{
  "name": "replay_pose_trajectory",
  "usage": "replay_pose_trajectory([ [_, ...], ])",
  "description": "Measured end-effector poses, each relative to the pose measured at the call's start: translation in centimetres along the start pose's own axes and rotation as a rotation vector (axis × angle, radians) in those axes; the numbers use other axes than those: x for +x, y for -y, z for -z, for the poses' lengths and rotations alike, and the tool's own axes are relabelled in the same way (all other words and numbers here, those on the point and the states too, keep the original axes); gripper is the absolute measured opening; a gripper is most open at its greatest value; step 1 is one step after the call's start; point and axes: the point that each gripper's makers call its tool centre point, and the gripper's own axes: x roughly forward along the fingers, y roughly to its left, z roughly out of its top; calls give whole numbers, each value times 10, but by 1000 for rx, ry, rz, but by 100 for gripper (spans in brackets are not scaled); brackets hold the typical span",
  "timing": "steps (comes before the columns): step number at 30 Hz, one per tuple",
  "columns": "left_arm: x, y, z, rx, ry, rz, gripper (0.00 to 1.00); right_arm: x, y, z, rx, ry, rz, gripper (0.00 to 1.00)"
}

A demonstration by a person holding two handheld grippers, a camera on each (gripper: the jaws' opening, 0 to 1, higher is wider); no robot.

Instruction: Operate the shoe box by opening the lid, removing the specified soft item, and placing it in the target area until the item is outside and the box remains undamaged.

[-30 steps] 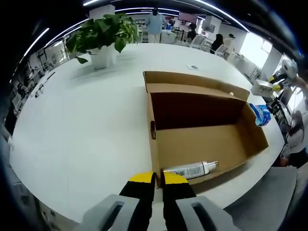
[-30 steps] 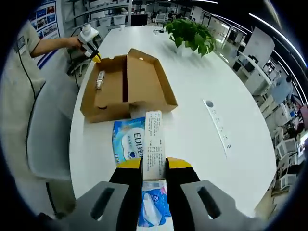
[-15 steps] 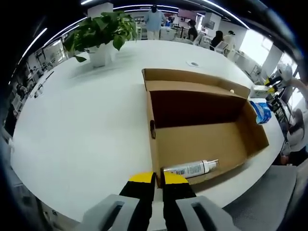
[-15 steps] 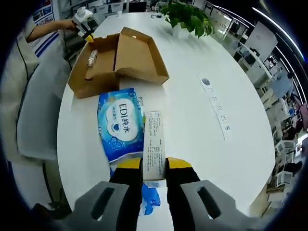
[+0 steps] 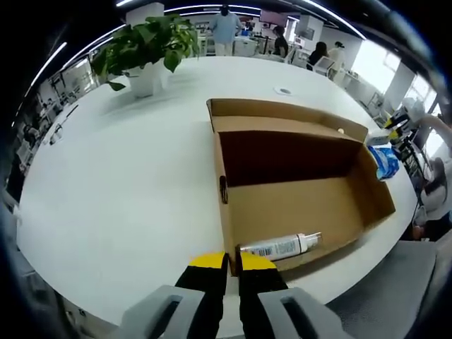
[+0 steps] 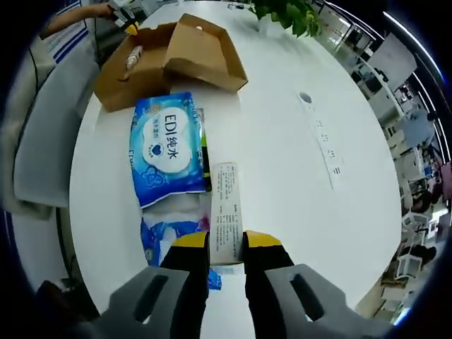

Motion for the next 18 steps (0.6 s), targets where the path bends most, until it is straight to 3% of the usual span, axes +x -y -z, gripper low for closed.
replay_pose_trajectory([
  [6,0,0,0,0,-3,2,5,5,4,14,2,-29,-1,15],
  [9,0,0,0,-1,-3,2,5,8,5,28,-22,-79,12,16],
  [18,0,-1,0,-5,-2,6,5,21,9,51,-66,-149,25,16],
])
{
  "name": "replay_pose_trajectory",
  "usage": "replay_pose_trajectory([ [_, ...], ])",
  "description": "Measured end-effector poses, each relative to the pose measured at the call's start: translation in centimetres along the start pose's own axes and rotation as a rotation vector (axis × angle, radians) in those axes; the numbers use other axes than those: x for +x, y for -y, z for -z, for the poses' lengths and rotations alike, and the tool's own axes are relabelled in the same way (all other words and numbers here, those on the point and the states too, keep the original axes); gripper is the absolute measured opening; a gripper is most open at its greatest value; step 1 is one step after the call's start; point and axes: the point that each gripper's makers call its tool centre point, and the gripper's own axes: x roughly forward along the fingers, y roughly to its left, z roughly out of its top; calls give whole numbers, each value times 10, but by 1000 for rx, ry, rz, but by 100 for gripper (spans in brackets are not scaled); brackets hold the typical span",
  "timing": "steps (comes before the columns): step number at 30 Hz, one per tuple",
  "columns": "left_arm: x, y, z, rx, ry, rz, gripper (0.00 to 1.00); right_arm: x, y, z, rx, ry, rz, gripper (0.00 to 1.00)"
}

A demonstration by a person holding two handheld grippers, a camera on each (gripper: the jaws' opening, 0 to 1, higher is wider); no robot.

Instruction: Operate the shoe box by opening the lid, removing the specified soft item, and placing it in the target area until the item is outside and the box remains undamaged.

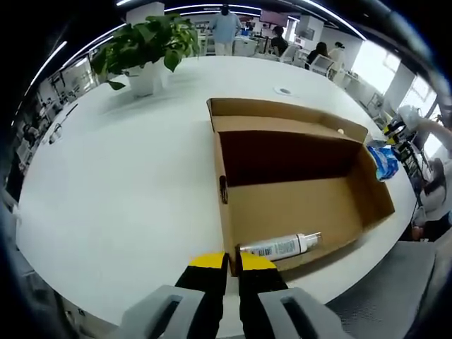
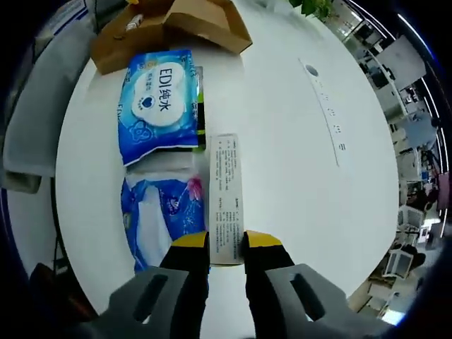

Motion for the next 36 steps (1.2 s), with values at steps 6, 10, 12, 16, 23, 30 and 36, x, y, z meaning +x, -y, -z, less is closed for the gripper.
replay_pose_trajectory([
  [6,1,-1,0,2,-2,0,5,11,4,14,-51,-52,8,16],
  [10,0,-1,-1,1,-3,1,5,16,7,22,-75,-82,6,16],
  [12,0,-1,-1,0,-4,1,5,18,6,27,-76,-100,4,16],
  [16,0,0,-1,0,-7,3,5,18,9,27,-72,-101,18,16],
  [23,1,0,-1,7,-8,9,5,23,15,29,-45,-119,49,19],
  [30,0,0,-2,21,0,15,6,24,17,29,-23,-121,52,20],
  [36,-2,-1,-5,55,4,13,16,19,20,30,-5,-104,80,30],
])
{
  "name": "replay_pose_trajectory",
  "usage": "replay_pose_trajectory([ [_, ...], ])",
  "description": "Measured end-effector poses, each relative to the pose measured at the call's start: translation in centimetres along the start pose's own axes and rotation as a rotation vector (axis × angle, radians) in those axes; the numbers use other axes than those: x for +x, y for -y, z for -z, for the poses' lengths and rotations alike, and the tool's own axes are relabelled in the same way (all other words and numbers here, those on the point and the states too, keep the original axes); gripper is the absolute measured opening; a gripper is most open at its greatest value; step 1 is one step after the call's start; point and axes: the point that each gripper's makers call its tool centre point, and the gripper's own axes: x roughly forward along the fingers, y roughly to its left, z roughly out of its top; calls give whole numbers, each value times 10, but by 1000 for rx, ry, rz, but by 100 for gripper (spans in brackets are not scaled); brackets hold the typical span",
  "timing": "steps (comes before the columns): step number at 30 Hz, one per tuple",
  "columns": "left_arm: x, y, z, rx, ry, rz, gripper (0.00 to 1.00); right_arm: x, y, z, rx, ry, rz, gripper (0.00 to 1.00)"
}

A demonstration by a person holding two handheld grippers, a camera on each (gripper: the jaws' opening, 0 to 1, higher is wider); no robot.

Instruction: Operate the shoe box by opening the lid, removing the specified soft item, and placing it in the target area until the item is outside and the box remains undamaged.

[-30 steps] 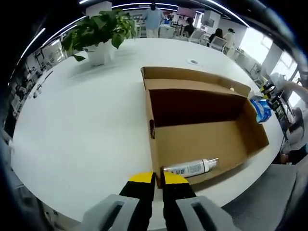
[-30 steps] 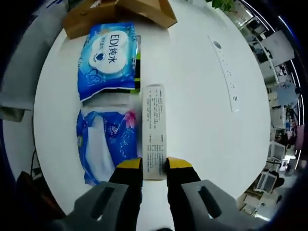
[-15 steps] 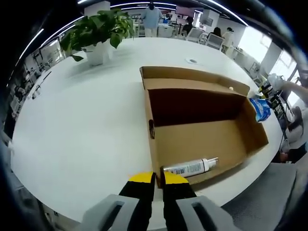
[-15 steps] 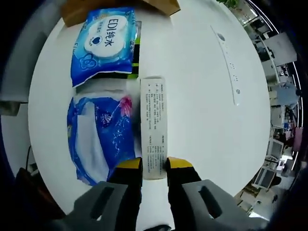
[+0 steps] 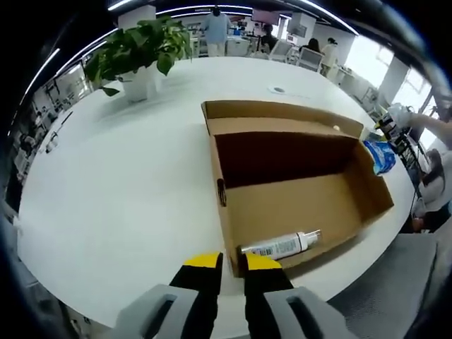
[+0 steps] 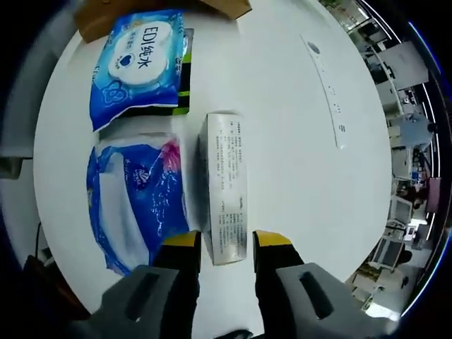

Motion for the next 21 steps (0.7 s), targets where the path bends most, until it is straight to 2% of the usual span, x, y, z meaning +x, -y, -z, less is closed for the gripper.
replay_pose_trajectory([
  [8,-11,0,-9,73,15,13,25,-16,3,-2,43,24,51,38],
  [13,-27,5,-21,183,16,60,30,-32,-1,-8,59,48,71,43],
  [15,-32,4,-25,252,6,64,31,-40,-6,-11,74,64,72,43],
  [18,-37,6,-30,288,8,81,32,-53,-15,-19,111,104,77,47],
  [21,-40,7,-32,358,-5,105,33,-64,-21,-23,147,139,90,50],
])
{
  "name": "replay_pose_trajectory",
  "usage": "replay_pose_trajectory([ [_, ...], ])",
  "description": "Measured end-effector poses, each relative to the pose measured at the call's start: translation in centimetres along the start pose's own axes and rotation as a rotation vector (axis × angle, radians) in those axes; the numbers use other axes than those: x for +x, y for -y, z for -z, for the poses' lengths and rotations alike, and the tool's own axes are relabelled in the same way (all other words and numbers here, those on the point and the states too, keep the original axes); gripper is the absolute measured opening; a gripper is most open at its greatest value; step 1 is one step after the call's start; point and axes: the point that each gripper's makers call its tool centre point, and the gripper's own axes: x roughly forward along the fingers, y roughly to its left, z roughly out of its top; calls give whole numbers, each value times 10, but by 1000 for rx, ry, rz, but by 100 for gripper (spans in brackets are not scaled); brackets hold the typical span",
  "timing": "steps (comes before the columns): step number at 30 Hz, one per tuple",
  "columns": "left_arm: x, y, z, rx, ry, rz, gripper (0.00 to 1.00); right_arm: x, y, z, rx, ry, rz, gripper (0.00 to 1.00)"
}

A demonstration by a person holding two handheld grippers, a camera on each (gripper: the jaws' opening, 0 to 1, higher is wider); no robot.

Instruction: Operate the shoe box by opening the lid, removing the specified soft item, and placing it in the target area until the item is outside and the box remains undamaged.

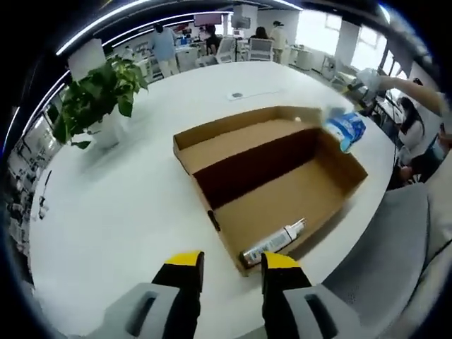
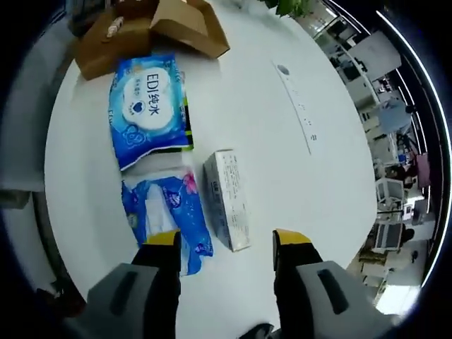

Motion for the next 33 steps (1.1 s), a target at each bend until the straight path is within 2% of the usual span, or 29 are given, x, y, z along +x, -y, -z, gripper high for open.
replay_pose_trajectory([
  [8,1,10,-2,172,-51,90,34,-40,-26,-25,171,130,19,59],
  [13,5,17,-6,277,-78,143,35,-64,-42,-46,281,247,27,65],
  [16,9,19,-7,326,-98,165,35,-71,-48,-50,314,272,44,70],
  [21,16,24,-11,378,-111,204,35,-81,-65,-57,367,327,47,72],
  [26,23,27,-14,450,-139,241,35,-95,-82,-69,490,432,40,77],
  [30,30,31,-15,509,-163,276,35,-103,-94,-71,516,460,49,79],
  [33,36,32,-14,558,-195,288,35,-110,-102,-77,553,507,55,81],
])
